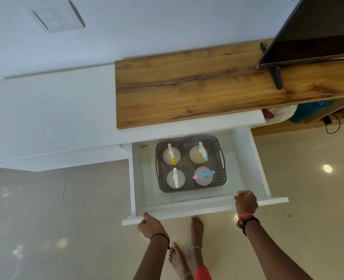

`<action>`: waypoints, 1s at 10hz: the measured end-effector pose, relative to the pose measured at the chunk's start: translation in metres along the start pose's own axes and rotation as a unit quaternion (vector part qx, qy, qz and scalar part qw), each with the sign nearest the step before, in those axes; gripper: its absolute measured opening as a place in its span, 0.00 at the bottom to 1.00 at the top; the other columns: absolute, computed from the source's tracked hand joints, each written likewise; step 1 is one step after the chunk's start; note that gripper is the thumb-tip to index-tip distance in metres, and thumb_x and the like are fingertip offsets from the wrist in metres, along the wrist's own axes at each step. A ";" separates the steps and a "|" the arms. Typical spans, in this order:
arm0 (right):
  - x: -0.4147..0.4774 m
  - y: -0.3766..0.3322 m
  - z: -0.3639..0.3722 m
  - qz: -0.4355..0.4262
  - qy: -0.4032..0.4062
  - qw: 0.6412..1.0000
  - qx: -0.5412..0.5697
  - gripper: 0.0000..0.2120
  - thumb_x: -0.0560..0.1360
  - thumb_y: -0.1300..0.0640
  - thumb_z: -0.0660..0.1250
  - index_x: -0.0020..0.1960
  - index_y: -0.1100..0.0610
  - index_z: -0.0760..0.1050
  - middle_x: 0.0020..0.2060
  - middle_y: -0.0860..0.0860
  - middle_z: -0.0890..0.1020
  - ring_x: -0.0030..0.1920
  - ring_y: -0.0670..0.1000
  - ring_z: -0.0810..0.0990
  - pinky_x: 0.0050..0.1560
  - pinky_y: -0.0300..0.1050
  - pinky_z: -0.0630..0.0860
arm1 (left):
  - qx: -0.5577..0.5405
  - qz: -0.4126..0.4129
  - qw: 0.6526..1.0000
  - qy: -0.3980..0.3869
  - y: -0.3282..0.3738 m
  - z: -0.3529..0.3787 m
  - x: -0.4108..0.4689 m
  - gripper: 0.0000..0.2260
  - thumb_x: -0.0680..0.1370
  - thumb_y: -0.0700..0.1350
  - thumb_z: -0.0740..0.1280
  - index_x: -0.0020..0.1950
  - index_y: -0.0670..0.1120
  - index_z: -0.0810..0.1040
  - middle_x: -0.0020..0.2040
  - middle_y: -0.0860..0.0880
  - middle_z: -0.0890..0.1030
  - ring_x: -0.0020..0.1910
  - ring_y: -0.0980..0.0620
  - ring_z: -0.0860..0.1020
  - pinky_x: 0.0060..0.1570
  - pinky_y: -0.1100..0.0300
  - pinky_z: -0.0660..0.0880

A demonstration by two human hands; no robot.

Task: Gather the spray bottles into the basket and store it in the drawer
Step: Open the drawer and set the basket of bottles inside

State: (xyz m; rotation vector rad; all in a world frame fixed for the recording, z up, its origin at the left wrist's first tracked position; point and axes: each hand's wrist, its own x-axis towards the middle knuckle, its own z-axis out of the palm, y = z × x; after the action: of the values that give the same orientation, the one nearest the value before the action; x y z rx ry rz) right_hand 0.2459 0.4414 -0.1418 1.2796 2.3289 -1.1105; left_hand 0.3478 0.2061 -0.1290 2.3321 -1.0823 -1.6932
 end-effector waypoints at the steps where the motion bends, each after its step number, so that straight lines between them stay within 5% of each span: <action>1: -0.006 0.015 -0.010 0.122 0.042 0.991 0.014 0.23 0.69 0.68 0.72 0.60 0.71 0.69 0.61 0.70 0.73 0.61 0.68 0.74 0.61 0.57 0.71 | -0.020 -0.159 0.987 -0.019 -0.011 -0.014 -0.001 0.33 0.80 0.59 0.55 0.76 0.38 0.54 0.75 0.37 0.64 0.72 0.37 0.67 0.71 0.46 0.64; 2: -0.006 0.021 -0.010 0.193 0.024 0.980 0.033 0.30 0.70 0.62 0.73 0.65 0.70 0.64 0.65 0.70 0.70 0.63 0.68 0.72 0.62 0.59 0.70 | -0.035 -0.182 0.981 -0.063 -0.016 -0.013 0.001 0.34 0.80 0.62 0.52 0.78 0.41 0.54 0.77 0.40 0.62 0.75 0.41 0.63 0.73 0.47 0.60; 4: 0.002 0.022 -0.008 0.208 -0.058 0.969 0.118 0.22 0.75 0.65 0.65 0.66 0.72 0.67 0.63 0.66 0.76 0.62 0.64 0.77 0.58 0.54 0.75 | -0.139 -0.143 0.973 -0.113 -0.003 0.008 0.017 0.25 0.84 0.53 0.51 0.76 0.39 0.60 0.74 0.39 0.66 0.73 0.40 0.66 0.73 0.45 0.64; 6: 0.012 0.002 -0.015 0.221 -0.126 0.950 0.181 0.21 0.80 0.65 0.53 0.73 0.68 0.61 0.72 0.62 0.67 0.67 0.56 0.72 0.36 0.39 0.74 | -0.121 -0.138 0.977 -0.105 0.002 0.014 0.019 0.23 0.84 0.50 0.51 0.74 0.38 0.62 0.74 0.40 0.68 0.72 0.41 0.68 0.72 0.49 0.67; 7: 0.012 -0.013 -0.012 0.225 -0.070 0.965 0.117 0.18 0.82 0.58 0.54 0.67 0.65 0.70 0.66 0.57 0.76 0.67 0.55 0.75 0.52 0.36 0.76 | -0.100 -0.110 0.980 -0.135 0.014 0.022 0.017 0.23 0.85 0.48 0.48 0.77 0.38 0.58 0.76 0.39 0.64 0.75 0.42 0.64 0.74 0.50 0.64; 8: 0.008 -0.020 -0.006 0.113 -0.063 0.988 -0.088 0.18 0.82 0.55 0.53 0.65 0.61 0.74 0.64 0.54 0.78 0.67 0.53 0.74 0.67 0.41 0.69 | -0.148 -0.132 0.970 -0.143 0.025 0.028 0.018 0.23 0.84 0.50 0.50 0.76 0.38 0.60 0.75 0.39 0.65 0.75 0.42 0.65 0.75 0.50 0.62; 9: 0.037 -0.031 0.008 0.167 -0.094 0.975 0.110 0.19 0.82 0.59 0.52 0.71 0.63 0.66 0.69 0.57 0.73 0.71 0.55 0.70 0.68 0.44 0.70 | -0.159 -0.131 0.965 -0.164 0.041 0.037 0.021 0.24 0.83 0.50 0.54 0.75 0.36 0.59 0.74 0.36 0.65 0.74 0.40 0.66 0.75 0.48 0.61; 10: 0.040 -0.048 0.011 0.235 -0.148 0.925 0.258 0.21 0.81 0.64 0.54 0.73 0.66 0.62 0.71 0.60 0.68 0.71 0.58 0.69 0.58 0.45 0.74 | -0.140 -0.122 0.966 -0.178 0.052 0.045 0.025 0.26 0.83 0.51 0.55 0.75 0.35 0.59 0.74 0.35 0.65 0.74 0.40 0.66 0.74 0.47 0.63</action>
State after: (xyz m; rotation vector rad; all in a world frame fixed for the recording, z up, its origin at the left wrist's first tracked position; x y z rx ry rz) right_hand 0.1828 0.4428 -0.1476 1.5885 1.4437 -1.6507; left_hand 0.2868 0.1683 -0.1443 2.1031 -0.5493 -2.2486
